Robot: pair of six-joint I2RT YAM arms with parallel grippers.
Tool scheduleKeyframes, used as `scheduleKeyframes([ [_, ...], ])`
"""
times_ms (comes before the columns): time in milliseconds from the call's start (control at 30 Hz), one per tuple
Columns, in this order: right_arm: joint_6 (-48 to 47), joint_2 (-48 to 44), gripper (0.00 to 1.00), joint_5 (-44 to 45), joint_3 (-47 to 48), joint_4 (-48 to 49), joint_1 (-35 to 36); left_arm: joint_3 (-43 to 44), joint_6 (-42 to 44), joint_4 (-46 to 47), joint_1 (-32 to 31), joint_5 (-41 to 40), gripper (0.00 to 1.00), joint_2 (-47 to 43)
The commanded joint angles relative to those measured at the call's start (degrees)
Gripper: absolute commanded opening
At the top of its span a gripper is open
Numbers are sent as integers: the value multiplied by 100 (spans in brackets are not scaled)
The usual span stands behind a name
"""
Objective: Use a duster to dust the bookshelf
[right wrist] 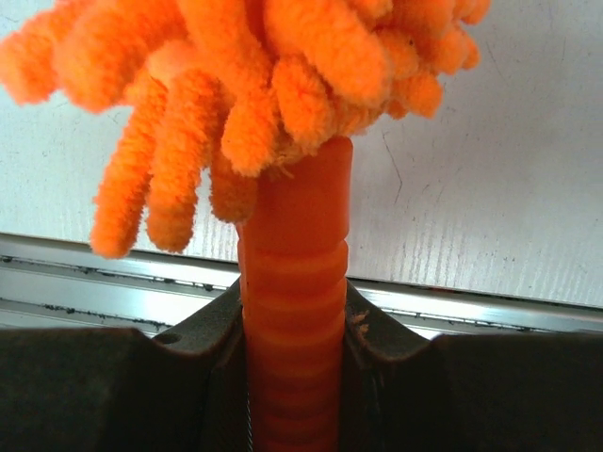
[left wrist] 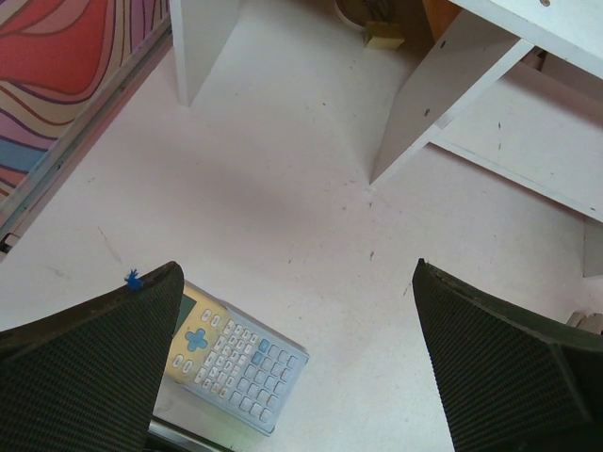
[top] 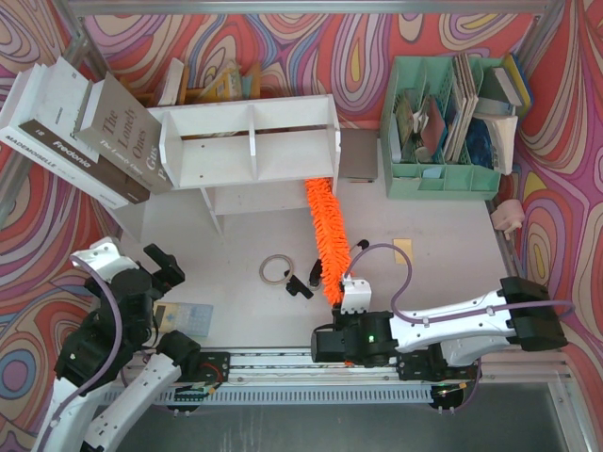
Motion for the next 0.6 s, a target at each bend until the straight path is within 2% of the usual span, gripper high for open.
scheduleKeyframes([
  [0,539,-290,0,979,144,-537,220,12,-44,-90,-33,-104,98,65],
  [133,705,-326,0,1378,243,-682,546,8,-44,-84,-34,-105,98,96],
  [333,1019,-81,0,1274,297,-929,580,14,-35,-79,-29,-94,98,136],
  [567,147,-446,0,549,-358,282,145,13,-31,-81,-29,-96,98,118],
])
